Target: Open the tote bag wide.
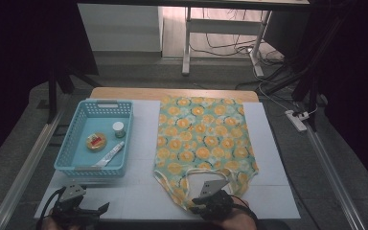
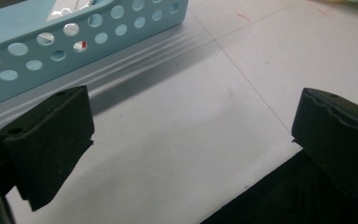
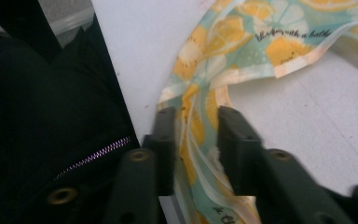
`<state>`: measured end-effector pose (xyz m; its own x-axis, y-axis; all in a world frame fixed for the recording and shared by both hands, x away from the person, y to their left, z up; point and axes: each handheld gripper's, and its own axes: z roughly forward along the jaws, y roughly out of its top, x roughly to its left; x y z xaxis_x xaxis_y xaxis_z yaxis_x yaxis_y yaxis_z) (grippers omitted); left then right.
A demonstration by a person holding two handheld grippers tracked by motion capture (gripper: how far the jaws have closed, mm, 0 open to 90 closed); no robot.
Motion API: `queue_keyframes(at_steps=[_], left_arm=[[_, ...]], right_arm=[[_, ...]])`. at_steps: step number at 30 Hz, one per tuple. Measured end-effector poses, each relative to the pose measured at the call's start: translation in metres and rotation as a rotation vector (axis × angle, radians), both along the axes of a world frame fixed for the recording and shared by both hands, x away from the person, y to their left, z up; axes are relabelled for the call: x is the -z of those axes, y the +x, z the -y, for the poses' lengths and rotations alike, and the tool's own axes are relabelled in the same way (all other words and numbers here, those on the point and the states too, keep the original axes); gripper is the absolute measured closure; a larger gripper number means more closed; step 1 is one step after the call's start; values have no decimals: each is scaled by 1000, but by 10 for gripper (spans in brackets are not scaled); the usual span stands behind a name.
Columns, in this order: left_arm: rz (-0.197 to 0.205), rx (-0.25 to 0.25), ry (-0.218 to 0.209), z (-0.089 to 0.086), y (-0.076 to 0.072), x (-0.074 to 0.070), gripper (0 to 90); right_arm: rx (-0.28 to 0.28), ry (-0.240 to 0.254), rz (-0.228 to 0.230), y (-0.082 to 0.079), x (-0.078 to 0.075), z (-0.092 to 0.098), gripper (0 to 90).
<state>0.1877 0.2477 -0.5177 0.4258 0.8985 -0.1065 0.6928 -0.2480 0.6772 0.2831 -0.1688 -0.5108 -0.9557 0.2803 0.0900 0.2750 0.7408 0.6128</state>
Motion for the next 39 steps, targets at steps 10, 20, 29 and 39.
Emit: queue_keyframes(at_steps=[10,20,29,39], left_arm=[[-1,0,0,0,0,0,0],[-3,-2,-2,0,0,0,0],[-6,-7,-5,-1,1,0,0],[-11,-8,-9,-1,1,0,0]], right_arm=[[37,65,23,13,-21,9,896],[93,70,64,45,-33,10,896],[135,62,108,76,-42,8,897],[197,8,142,121,-43,-2,898]])
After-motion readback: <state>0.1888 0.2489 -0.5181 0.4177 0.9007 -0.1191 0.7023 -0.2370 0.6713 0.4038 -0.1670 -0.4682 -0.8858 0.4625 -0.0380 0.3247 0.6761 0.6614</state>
